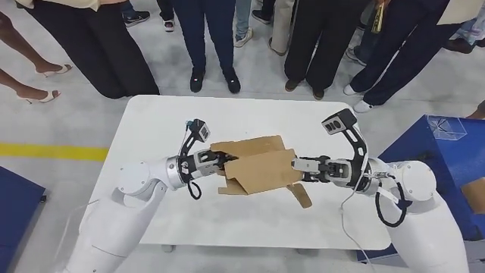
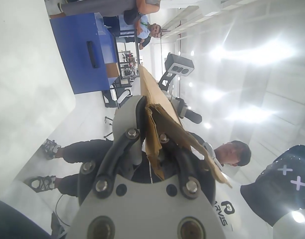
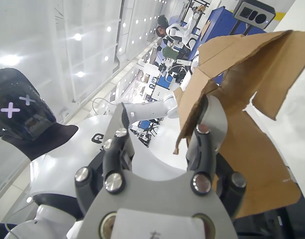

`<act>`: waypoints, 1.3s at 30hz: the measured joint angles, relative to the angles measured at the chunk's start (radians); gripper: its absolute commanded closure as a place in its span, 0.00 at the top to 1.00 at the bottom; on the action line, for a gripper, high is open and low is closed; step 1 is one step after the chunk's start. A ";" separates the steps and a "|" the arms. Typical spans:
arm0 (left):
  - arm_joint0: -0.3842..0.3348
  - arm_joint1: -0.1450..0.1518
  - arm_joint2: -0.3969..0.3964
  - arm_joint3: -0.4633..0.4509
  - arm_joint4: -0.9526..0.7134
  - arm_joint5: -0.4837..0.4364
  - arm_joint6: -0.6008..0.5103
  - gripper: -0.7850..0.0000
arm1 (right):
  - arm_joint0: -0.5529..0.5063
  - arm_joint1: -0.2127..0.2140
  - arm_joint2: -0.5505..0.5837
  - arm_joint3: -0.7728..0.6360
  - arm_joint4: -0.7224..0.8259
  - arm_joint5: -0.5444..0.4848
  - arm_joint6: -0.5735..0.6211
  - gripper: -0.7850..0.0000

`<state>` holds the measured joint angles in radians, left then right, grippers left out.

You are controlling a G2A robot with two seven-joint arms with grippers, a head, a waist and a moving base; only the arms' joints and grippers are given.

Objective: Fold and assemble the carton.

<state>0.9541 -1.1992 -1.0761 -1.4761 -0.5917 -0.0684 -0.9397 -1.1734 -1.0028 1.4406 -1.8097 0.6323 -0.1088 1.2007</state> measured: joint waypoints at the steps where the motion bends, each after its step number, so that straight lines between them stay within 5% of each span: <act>1: -0.002 -0.001 0.006 0.003 0.003 0.000 0.000 0.00 | 0.000 0.000 0.000 0.002 -0.008 -0.001 0.000 0.50; 9: -0.017 -0.009 0.032 0.018 0.014 0.003 -0.003 0.00 | 0.013 0.004 -0.007 0.028 -0.069 0.005 -0.018 0.45; 18: -0.021 -0.015 0.054 0.034 0.038 0.013 -0.006 0.00 | 0.019 0.007 -0.022 0.030 -0.100 0.010 -0.021 0.22; 21: -0.024 -0.016 0.056 0.036 0.041 0.014 -0.007 0.00 | 0.021 0.007 -0.028 0.030 -0.108 0.013 -0.028 0.00; 24: -0.025 -0.016 0.055 0.035 0.046 0.018 -0.009 0.00 | 0.026 0.008 -0.033 0.033 -0.117 0.015 -0.037 0.00; 25: -0.024 -0.016 0.054 0.034 0.049 0.020 -0.010 0.30 | 0.028 0.008 -0.035 0.035 -0.120 0.016 -0.039 0.00; 26: -0.024 -0.015 0.053 0.033 0.051 0.022 -0.012 1.00 | 0.030 0.008 -0.036 0.037 -0.122 0.016 -0.041 0.00; 39: 0.007 0.006 -0.019 -0.002 0.185 -0.027 0.036 1.00 | 0.037 0.007 -0.034 0.049 -0.116 0.031 -0.075 0.00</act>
<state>0.9606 -1.1932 -1.0953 -1.4781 -0.4064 -0.0954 -0.9039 -1.1364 -0.9955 1.4066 -1.7608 0.5167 -0.0774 1.1256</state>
